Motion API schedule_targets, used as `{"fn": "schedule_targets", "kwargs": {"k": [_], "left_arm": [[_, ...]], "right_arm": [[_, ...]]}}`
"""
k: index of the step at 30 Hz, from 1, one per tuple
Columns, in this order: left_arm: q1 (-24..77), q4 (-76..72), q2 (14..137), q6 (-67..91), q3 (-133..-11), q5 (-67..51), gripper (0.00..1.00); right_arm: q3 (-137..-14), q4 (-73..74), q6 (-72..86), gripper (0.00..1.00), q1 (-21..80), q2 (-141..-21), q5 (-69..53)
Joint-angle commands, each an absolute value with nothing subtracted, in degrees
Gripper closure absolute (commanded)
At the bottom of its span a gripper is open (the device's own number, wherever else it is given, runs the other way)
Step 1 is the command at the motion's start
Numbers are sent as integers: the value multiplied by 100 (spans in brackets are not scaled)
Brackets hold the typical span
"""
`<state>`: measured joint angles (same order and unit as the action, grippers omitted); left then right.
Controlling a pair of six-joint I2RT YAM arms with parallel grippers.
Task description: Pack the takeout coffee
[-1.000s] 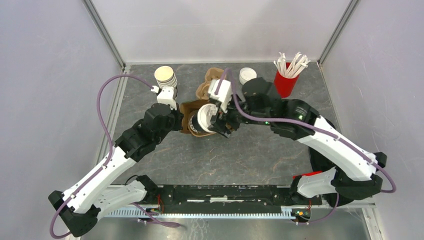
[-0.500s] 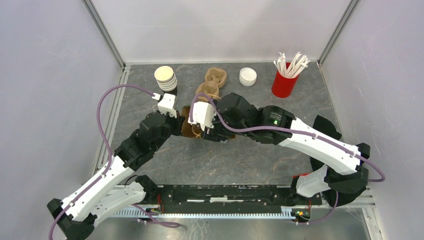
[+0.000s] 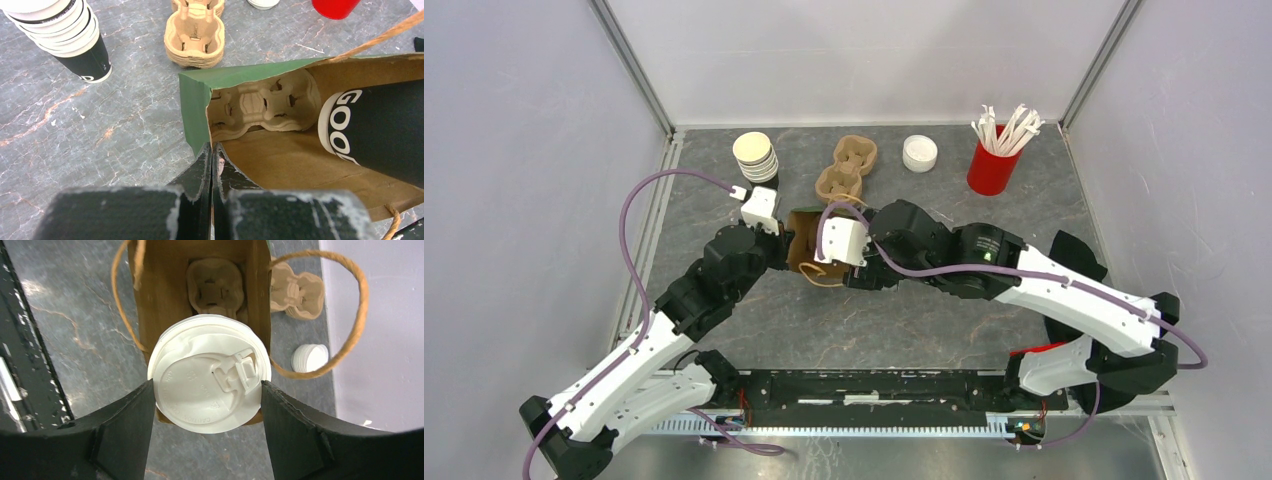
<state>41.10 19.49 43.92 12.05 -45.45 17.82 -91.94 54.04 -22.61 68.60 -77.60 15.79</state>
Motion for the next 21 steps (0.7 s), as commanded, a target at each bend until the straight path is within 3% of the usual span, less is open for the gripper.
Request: {"fn": "schedule_targets", "kwargs": {"k": [1, 12, 21], "left_arm": [[4096, 1496, 4317, 935, -4477, 1668, 98], [4096, 1455, 4227, 912, -4381, 1529, 98], [4096, 1404, 3810, 966, -4013, 1397, 98]], "right_arm": [[-9071, 4981, -2735, 47, 6904, -7937, 1971], [-8440, 3973, -3953, 47, 6903, -8227, 1998], [-8508, 3903, -3950, 50, 6590, -8603, 1775]]}}
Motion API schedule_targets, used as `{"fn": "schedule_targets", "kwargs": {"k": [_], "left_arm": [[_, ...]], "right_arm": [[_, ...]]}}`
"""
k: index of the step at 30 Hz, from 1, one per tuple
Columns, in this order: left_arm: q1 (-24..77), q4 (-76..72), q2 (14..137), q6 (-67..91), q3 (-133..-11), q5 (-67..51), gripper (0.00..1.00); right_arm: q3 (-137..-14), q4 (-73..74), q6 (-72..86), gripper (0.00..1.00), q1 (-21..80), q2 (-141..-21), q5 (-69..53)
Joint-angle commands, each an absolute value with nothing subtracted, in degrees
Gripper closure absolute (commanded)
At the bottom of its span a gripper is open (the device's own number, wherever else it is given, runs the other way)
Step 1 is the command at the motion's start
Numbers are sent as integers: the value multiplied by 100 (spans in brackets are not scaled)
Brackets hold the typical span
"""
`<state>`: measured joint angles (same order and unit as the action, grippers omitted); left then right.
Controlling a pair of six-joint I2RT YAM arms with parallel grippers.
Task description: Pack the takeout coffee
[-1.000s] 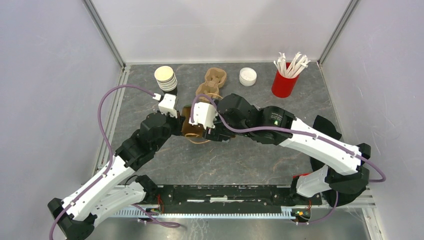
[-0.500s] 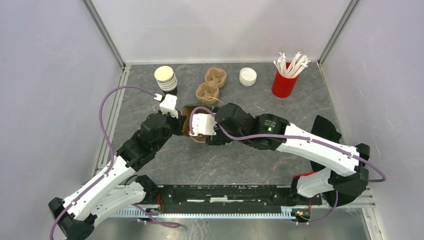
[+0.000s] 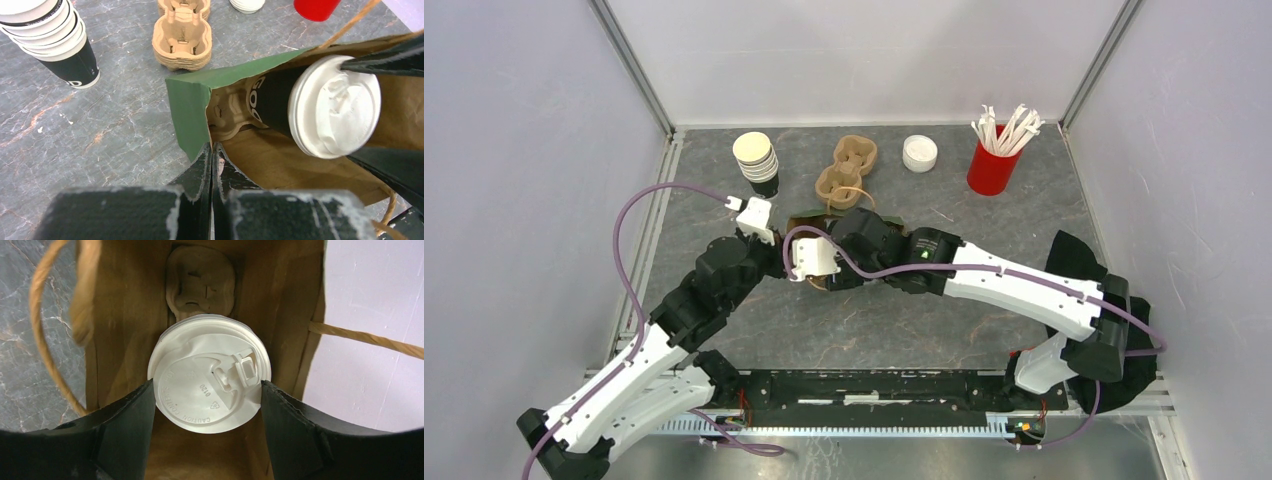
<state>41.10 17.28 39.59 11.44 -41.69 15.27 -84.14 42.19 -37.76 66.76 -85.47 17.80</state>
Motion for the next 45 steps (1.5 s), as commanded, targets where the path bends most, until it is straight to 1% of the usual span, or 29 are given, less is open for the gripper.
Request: {"fn": "schedule_targets", "kwargs": {"k": [1, 11, 18, 21, 25, 29, 37, 40, 45], "left_arm": [[4096, 1404, 3780, 944, -3977, 1383, 98], [4096, 1224, 3373, 867, -3452, 1429, 98], [4096, 1197, 3258, 1144, -3400, 1298, 98], [4096, 1282, 3226, 1284, -3450, 1185, 98], [4096, 1534, 3328, 1589, -3729, 1502, 98], [4096, 1625, 3498, 1604, -3996, 1463, 98], [4097, 1624, 3603, 1876, -4141, 1253, 98], [4096, 1603, 3506, 1930, -3981, 1185, 98], [4096, 1510, 3160, 2081, -3454, 1458, 98]], "right_arm": [[-8512, 3878, -3955, 49, 6557, -8620, 1761], [-8463, 3696, -4069, 50, 6366, -8931, 1900], [-8523, 3857, -4104, 50, 6354, -9146, 1717], [-8520, 3920, -4123, 50, 6350, -9149, 1701], [-8585, 3972, -4061, 50, 6349, -9009, 1593], [-8273, 3870, -4127, 50, 6350, -8775, 1576], [-8517, 3580, -4280, 51, 6372, -9184, 1729], [-8496, 3333, -4394, 51, 6370, -9257, 1836], [-8286, 3008, -4345, 50, 6340, -9326, 1878]]}}
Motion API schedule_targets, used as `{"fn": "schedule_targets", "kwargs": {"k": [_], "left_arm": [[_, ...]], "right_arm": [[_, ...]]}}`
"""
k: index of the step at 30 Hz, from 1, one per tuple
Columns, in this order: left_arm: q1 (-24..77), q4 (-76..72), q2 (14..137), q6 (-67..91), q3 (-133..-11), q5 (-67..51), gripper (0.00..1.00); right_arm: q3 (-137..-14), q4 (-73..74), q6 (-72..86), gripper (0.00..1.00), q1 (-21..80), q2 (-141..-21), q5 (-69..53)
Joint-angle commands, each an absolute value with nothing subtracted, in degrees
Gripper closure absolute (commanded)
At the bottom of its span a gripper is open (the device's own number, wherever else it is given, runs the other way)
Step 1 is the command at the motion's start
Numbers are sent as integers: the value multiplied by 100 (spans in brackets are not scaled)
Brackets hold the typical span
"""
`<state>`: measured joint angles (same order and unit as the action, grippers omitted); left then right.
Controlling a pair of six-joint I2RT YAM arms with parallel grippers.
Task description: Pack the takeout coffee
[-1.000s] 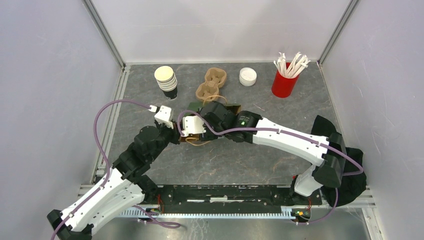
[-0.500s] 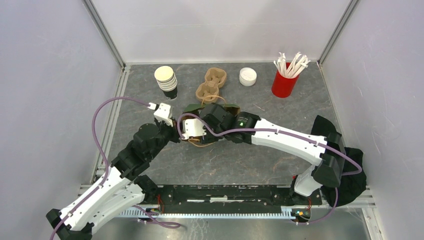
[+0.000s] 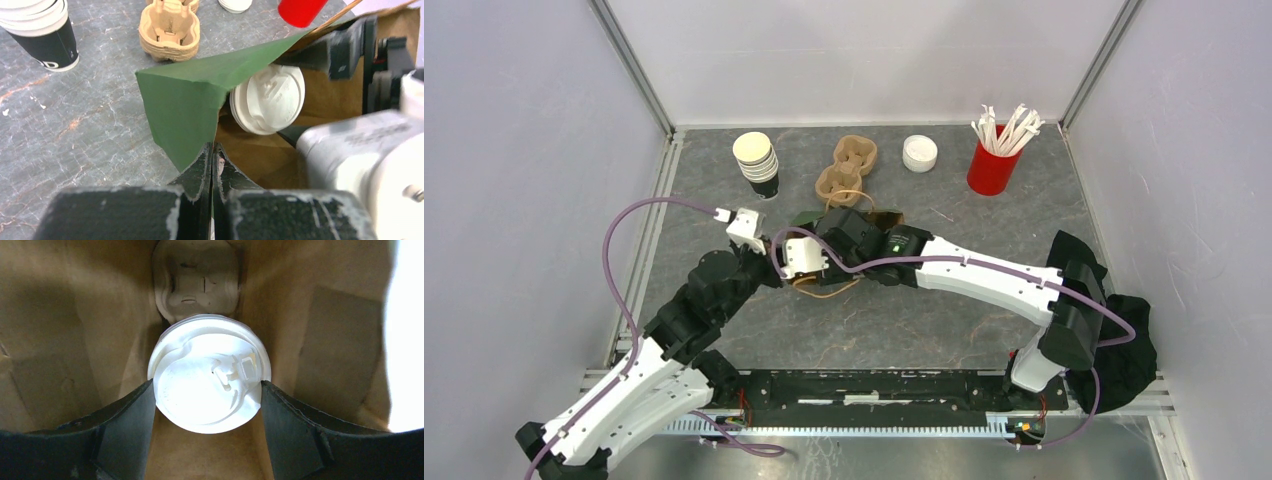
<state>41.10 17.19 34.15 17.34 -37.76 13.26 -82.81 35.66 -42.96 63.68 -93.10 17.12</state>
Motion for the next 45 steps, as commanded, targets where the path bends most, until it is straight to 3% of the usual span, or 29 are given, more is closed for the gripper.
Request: {"fn": "schedule_targets", "kwargs": {"k": [1, 11, 28, 45], "left_arm": [[4096, 1471, 3082, 2133, -3331, 1465, 98], [4095, 1888, 2919, 2527, -3355, 1283, 98], [4096, 1872, 2815, 2587, -3477, 773, 98], [4096, 1980, 2821, 2716, -3614, 642, 98]], "right_arm": [[-8280, 2962, -4306, 50, 6289, -9326, 1857], [-7921, 2958, -4405, 50, 5862, -8982, 1802], [-8371, 2886, -4694, 50, 5855, -9549, 1236], [-7856, 2036, -4695, 51, 5782, -9557, 1268]]}}
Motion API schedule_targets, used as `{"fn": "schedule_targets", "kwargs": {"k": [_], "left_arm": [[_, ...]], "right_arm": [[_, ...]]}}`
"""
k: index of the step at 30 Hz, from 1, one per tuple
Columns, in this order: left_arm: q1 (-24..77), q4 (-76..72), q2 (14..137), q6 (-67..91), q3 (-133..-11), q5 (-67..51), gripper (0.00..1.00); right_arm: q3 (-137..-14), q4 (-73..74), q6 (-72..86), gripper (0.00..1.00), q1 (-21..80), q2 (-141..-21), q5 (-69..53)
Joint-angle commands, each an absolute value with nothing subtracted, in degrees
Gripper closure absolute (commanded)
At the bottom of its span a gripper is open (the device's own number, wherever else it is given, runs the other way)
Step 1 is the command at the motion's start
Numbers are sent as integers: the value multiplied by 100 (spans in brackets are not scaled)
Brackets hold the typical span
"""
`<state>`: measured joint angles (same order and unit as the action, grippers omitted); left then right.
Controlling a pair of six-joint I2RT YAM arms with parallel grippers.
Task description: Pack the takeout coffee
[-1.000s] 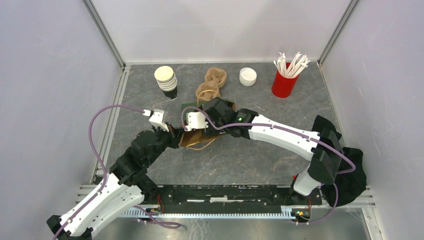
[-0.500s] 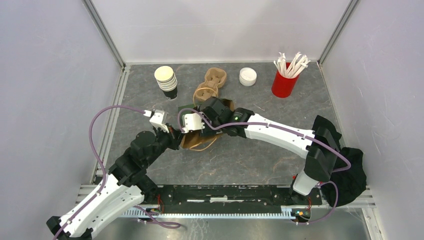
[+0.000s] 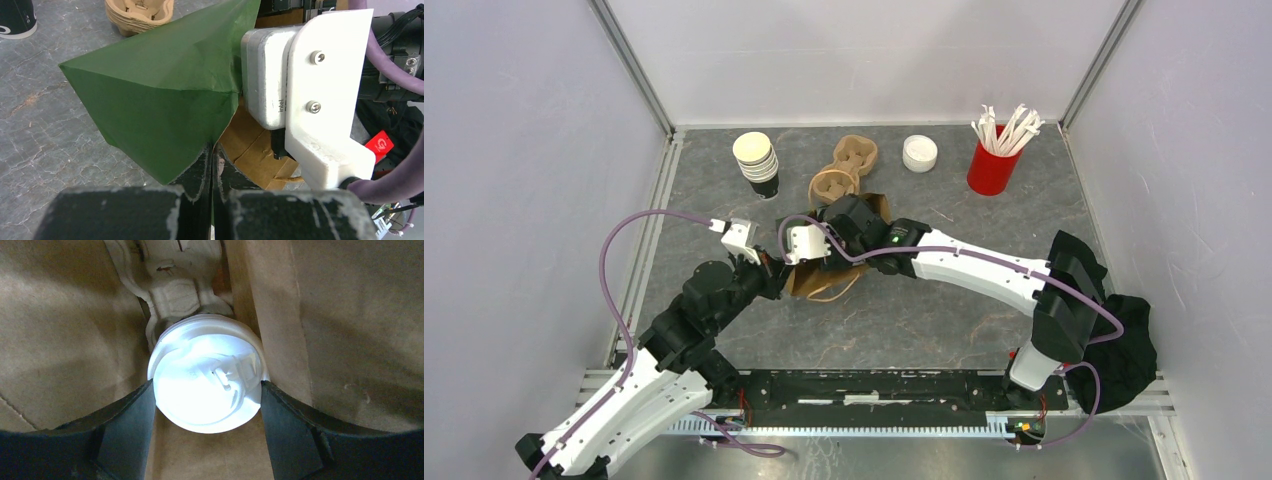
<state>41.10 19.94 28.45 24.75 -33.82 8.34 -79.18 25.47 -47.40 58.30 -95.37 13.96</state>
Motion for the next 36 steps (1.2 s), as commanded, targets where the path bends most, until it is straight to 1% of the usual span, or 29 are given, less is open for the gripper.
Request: {"fn": "schedule_targets", "kwargs": {"k": [1, 7, 15, 19, 23, 27, 32, 36], "left_arm": [[4096, 1987, 2829, 2716, -3626, 644, 98], [4096, 2067, 2883, 2728, -3698, 661, 98], [4096, 2228, 3049, 2772, -3866, 697, 98], [4096, 2318, 3117, 2777, -3959, 695, 98], [4096, 2396, 3162, 2807, -3949, 742, 98], [4096, 2460, 3186, 2857, -3962, 848, 98], [4097, 2859, 3503, 2943, -4400, 913, 98], [4098, 3339, 3959, 3095, -4959, 929, 98]], "right_arm": [[-7822, 2023, -4693, 51, 5782, -9580, 1243], [-7481, 1781, -4599, 52, 5665, -9528, 1079], [-7330, 1703, -4511, 52, 5585, -9661, 922], [-7426, 1803, -4277, 52, 5589, -9641, 1106], [-7827, 2400, -3889, 52, 5590, -9761, 1168], [-7577, 2326, -3717, 53, 5590, -9754, 1001], [-7996, 2643, -3416, 50, 5593, -10201, 1186], [-8209, 2841, -3038, 49, 5604, -10247, 1475]]}}
